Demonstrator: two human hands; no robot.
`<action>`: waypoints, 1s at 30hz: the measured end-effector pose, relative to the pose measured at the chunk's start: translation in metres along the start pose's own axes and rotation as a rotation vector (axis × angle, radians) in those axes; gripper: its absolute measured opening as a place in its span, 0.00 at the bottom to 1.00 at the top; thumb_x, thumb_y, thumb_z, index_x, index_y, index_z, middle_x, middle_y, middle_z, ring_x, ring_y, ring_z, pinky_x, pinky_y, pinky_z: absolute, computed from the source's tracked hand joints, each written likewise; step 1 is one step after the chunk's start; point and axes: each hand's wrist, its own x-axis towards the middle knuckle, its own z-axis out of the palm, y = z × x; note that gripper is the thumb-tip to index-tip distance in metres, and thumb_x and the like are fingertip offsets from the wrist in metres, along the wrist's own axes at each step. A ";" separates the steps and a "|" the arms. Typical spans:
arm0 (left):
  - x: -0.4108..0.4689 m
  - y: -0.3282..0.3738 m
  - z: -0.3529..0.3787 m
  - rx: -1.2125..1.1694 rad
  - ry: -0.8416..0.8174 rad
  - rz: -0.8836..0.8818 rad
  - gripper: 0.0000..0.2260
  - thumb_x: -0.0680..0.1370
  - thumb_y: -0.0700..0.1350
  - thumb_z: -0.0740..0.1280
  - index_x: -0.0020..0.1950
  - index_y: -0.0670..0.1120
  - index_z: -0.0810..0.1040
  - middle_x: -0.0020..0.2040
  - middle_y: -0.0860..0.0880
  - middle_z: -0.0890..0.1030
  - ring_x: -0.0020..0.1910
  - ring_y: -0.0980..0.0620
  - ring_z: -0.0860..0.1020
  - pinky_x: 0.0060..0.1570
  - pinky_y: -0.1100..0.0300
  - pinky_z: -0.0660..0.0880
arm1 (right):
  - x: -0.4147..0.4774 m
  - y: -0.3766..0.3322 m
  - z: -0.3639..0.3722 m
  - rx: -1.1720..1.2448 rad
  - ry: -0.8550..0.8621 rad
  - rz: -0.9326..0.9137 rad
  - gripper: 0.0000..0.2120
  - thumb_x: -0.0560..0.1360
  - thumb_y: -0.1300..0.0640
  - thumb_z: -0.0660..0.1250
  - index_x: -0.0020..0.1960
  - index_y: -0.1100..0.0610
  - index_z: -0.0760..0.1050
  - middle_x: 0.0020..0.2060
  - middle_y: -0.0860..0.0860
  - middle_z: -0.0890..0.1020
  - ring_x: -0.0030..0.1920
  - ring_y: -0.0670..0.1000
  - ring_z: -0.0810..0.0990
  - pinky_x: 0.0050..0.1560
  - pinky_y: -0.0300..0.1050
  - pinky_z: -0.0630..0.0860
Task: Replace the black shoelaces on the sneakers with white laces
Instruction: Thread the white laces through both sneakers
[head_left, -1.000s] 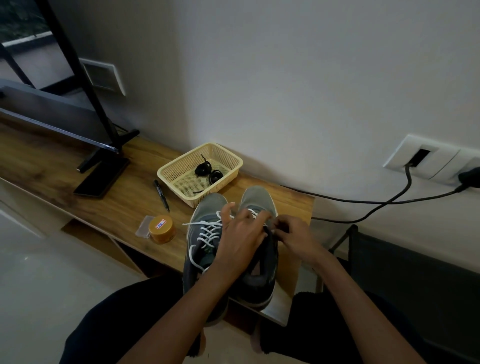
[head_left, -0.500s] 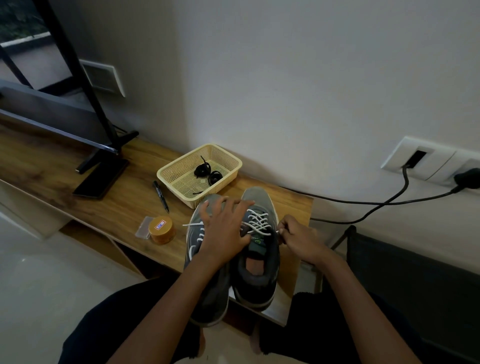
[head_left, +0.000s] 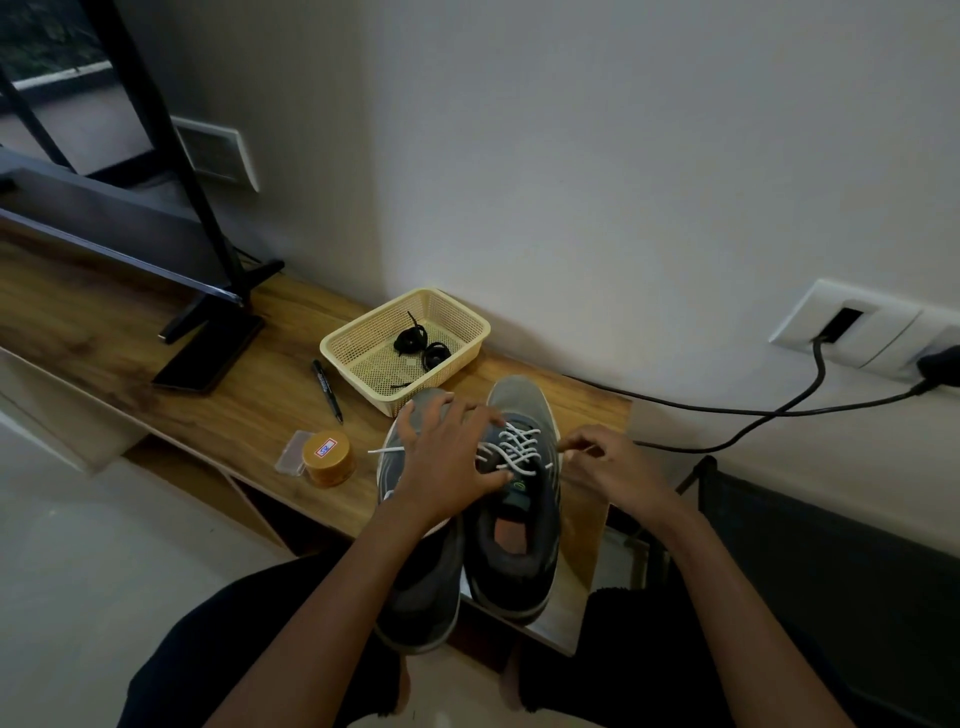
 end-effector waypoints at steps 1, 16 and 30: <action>0.000 -0.001 -0.001 -0.019 0.004 -0.004 0.19 0.68 0.60 0.71 0.55 0.58 0.70 0.62 0.58 0.69 0.71 0.52 0.58 0.70 0.41 0.46 | 0.002 -0.002 0.004 -0.012 -0.026 -0.013 0.05 0.76 0.61 0.65 0.47 0.52 0.78 0.47 0.49 0.77 0.49 0.48 0.73 0.47 0.36 0.70; -0.003 -0.002 -0.012 0.003 -0.009 -0.033 0.11 0.67 0.60 0.72 0.35 0.55 0.75 0.70 0.59 0.66 0.74 0.52 0.52 0.69 0.45 0.38 | 0.002 0.013 -0.011 -0.130 0.012 0.042 0.03 0.78 0.62 0.61 0.47 0.59 0.73 0.43 0.55 0.77 0.45 0.53 0.75 0.41 0.43 0.68; 0.003 -0.022 -0.024 0.032 -0.120 -0.046 0.06 0.71 0.59 0.70 0.40 0.58 0.78 0.68 0.61 0.66 0.72 0.53 0.53 0.69 0.41 0.38 | 0.002 -0.007 -0.005 -0.530 0.059 -0.011 0.04 0.72 0.48 0.69 0.46 0.46 0.80 0.58 0.40 0.74 0.66 0.51 0.61 0.55 0.45 0.57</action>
